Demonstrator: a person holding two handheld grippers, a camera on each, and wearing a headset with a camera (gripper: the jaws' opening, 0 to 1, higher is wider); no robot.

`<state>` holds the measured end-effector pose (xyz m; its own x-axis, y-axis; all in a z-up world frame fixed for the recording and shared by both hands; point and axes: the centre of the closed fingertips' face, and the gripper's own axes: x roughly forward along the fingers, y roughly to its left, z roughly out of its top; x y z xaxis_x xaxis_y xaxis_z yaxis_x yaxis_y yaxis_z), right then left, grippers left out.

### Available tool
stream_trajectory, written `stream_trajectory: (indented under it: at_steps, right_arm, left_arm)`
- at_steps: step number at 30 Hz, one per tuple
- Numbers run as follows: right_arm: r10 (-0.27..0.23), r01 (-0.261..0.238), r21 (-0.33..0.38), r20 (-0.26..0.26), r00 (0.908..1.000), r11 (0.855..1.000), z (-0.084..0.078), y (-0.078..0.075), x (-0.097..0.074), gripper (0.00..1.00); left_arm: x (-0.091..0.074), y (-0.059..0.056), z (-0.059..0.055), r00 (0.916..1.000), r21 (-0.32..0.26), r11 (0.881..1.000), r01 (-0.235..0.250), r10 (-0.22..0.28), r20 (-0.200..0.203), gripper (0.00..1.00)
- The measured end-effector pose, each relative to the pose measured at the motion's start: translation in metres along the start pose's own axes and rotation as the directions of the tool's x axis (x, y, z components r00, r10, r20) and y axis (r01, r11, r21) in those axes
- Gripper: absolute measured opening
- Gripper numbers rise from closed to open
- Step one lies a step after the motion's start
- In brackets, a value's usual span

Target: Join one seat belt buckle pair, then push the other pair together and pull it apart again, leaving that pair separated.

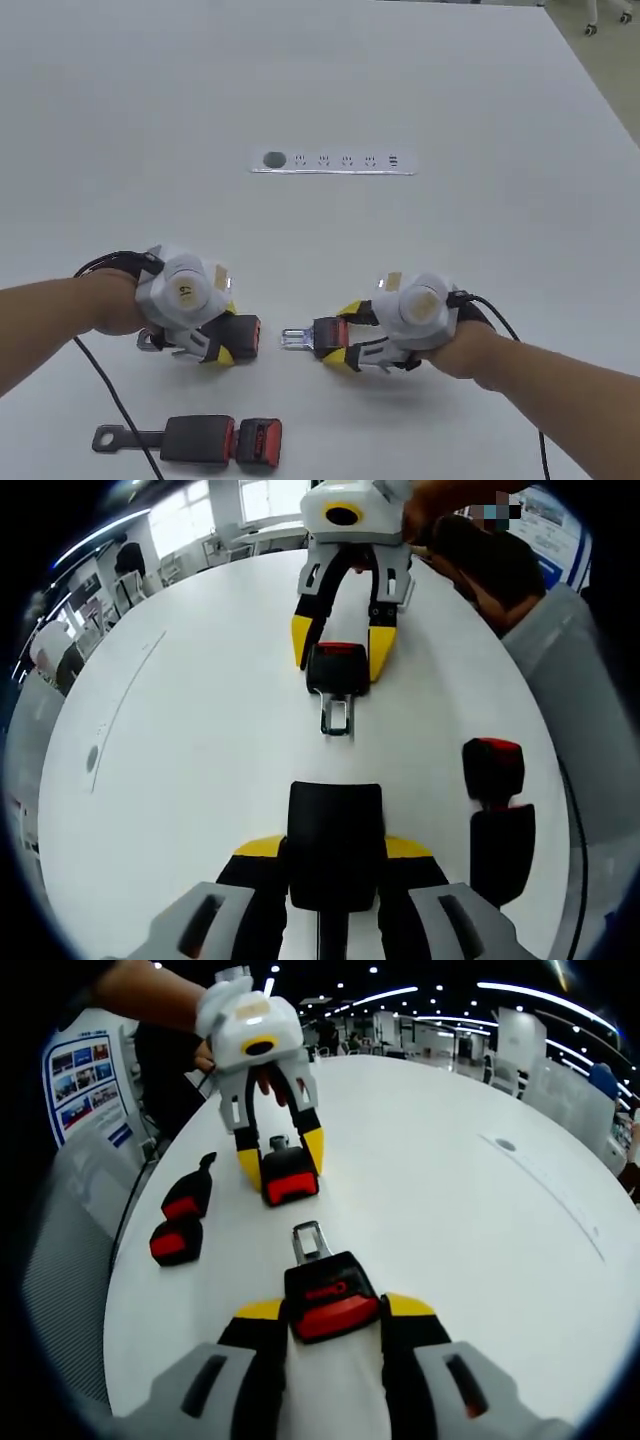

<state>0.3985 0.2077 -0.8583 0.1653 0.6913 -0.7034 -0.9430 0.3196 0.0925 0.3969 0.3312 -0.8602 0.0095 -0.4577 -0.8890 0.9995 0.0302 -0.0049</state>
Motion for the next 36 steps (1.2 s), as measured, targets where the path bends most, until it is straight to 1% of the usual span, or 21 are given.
stream_trajectory:
  at_steps: [4,11,23,26,27,31,36]
  right_arm:
    - [-0.015,0.014,-0.016,-0.013,0.9998,1.0,-0.009,-0.005,-0.007,0.37]
    - [-0.024,0.024,-0.007,-0.016,0.9996,1.0,-0.02,-0.007,-0.019,0.37]
    - [-0.047,0.047,0.001,-0.027,0.9985,0.999,-0.045,-0.013,-0.042,0.37]
    - [-0.057,0.057,-0.01,-0.033,0.9978,0.998,-0.051,-0.016,-0.047,0.37]
    - [-0.059,0.059,0.0,-0.034,0.9977,0.998,-0.055,-0.016,-0.05,0.37]
    - [-0.057,0.057,0.001,-0.042,0.9975,0.998,-0.061,-0.015,-0.056,0.37]
    - [-0.066,0.067,0.008,-0.046,0.9968,0.998,-0.066,-0.017,-0.062,0.37]
  left_arm:
    - [0.0,0.0,0.0,1.0,0.001,1.0,0.0,0.0,-0.003,0.36]
    - [0.0,0.0,0.0,1.0,-0.003,1.0,-0.002,0.002,-0.004,0.36]
    - [0.0,0.0,0.0,1.0,-0.009,1.0,-0.004,0.003,-0.004,0.36]
    - [0.0,0.0,0.001,1.0,-0.012,1.0,-0.006,0.006,-0.004,0.36]
    - [0.0,0.0,0.001,1.0,-0.013,1.0,-0.007,0.007,-0.004,0.36]
    - [0.001,0.0,0.001,1.0,-0.019,1.0,-0.008,0.008,-0.004,0.36]
    - [0.001,0.0,0.002,0.9999,-0.02,1.0,-0.007,0.007,-0.011,0.36]
